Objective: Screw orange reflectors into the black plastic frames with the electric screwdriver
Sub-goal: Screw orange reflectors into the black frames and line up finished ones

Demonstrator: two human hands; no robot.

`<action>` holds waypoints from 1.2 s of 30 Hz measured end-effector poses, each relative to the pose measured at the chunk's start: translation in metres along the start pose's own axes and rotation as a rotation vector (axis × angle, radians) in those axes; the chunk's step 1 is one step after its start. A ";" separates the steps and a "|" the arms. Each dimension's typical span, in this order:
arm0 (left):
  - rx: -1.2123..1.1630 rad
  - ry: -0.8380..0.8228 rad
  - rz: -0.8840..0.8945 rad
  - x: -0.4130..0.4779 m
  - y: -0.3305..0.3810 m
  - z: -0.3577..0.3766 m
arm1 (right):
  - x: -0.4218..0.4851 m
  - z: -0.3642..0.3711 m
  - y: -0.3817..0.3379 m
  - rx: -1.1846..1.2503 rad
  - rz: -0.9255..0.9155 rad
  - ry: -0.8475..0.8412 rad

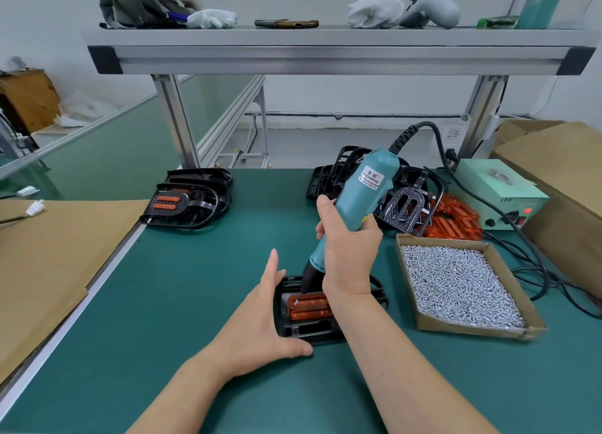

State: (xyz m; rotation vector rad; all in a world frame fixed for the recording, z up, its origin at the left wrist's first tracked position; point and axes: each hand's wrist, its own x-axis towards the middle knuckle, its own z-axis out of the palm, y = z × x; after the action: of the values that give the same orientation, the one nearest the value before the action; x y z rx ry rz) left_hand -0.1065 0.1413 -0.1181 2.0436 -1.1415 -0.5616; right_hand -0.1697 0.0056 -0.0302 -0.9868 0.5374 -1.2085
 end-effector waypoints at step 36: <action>0.026 0.020 0.029 0.000 -0.003 0.000 | -0.010 0.013 0.014 -0.158 -0.090 -0.162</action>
State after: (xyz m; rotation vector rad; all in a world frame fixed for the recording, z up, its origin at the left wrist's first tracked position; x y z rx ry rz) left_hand -0.1048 0.1418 -0.1205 2.0470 -1.1703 -0.5138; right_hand -0.1550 0.0196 -0.0369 -1.2430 0.4692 -1.1658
